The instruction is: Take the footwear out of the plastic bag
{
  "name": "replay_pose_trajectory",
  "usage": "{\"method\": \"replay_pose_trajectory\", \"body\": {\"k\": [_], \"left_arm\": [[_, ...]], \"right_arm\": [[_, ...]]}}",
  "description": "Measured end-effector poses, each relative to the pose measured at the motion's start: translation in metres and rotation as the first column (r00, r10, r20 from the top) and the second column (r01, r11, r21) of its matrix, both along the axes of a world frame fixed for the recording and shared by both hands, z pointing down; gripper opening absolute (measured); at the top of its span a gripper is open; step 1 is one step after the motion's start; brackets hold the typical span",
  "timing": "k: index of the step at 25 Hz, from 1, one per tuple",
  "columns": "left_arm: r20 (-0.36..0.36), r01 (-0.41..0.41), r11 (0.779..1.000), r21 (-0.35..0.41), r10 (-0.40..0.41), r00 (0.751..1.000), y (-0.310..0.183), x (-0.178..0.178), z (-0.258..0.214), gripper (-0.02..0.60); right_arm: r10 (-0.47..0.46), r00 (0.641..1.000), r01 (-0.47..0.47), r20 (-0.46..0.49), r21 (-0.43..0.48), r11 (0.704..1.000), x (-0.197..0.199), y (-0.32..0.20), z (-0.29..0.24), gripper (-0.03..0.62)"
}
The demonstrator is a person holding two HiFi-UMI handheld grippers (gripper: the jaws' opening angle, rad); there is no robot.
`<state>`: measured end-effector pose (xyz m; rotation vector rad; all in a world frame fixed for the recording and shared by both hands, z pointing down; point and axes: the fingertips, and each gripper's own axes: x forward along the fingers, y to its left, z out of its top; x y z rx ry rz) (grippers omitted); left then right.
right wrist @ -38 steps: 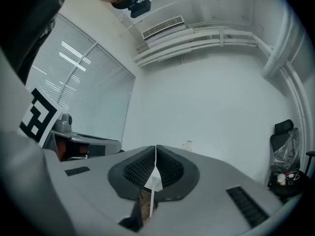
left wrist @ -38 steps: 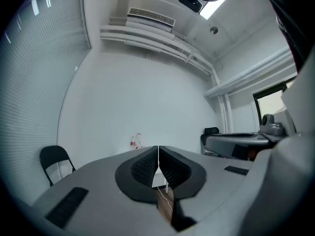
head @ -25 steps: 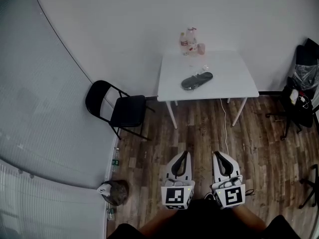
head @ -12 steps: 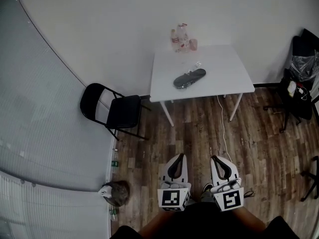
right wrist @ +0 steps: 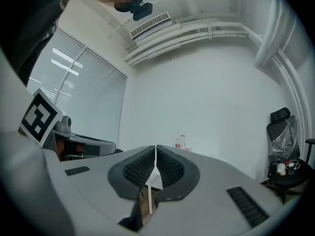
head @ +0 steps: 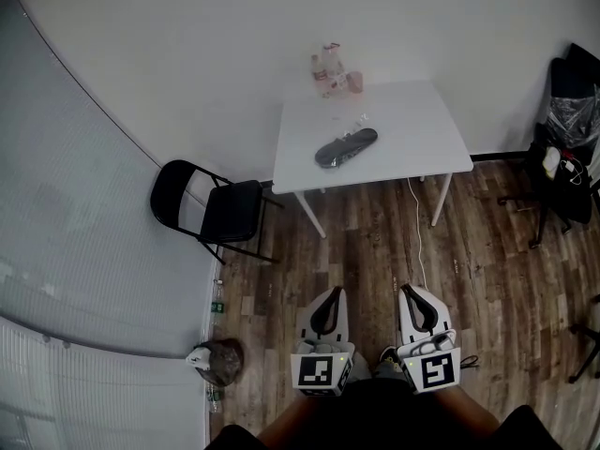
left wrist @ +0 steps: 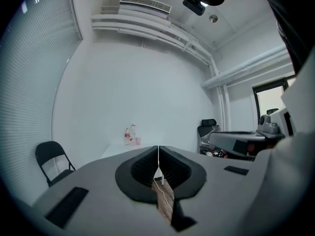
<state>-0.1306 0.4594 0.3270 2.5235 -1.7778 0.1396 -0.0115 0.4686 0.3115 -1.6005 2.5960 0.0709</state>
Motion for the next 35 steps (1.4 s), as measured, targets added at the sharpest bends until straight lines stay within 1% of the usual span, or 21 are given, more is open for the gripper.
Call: {"method": "replay_pose_trajectory", "body": {"k": [4, 12, 18, 23, 30, 35], "left_arm": [[0.005, -0.004, 1.0, 0.01, 0.004, 1.0, -0.009, 0.008, -0.004, 0.026], [0.009, 0.015, 1.0, 0.024, -0.015, 1.0, -0.018, 0.005, -0.006, 0.028], [-0.009, 0.01, 1.0, 0.012, -0.009, 1.0, -0.028, 0.001, -0.001, 0.028], [-0.022, -0.013, 1.0, 0.011, 0.013, 1.0, -0.042, 0.004, -0.001, 0.028], [-0.039, -0.038, 0.999, 0.016, 0.038, 0.998, -0.071, 0.001, 0.0, 0.028], [-0.045, -0.039, 0.999, 0.025, 0.04, 0.998, -0.084, 0.0, 0.0, 0.028]], "right_arm": [[-0.022, 0.999, 0.021, 0.028, 0.04, 0.999, 0.006, -0.004, -0.004, 0.025], [-0.028, 0.999, 0.025, 0.037, 0.061, 0.998, 0.012, -0.008, -0.006, 0.025], [-0.026, 0.999, 0.025, 0.024, 0.066, 0.997, 0.01, -0.012, -0.005, 0.025], [-0.034, 0.999, 0.033, 0.018, 0.066, 0.997, 0.007, -0.022, -0.002, 0.025], [-0.046, 0.999, 0.045, 0.013, 0.076, 0.996, -0.005, -0.05, -0.007, 0.025], [-0.061, 0.998, 0.06, 0.019, 0.051, 0.997, -0.009, -0.063, 0.001, 0.025]]}}
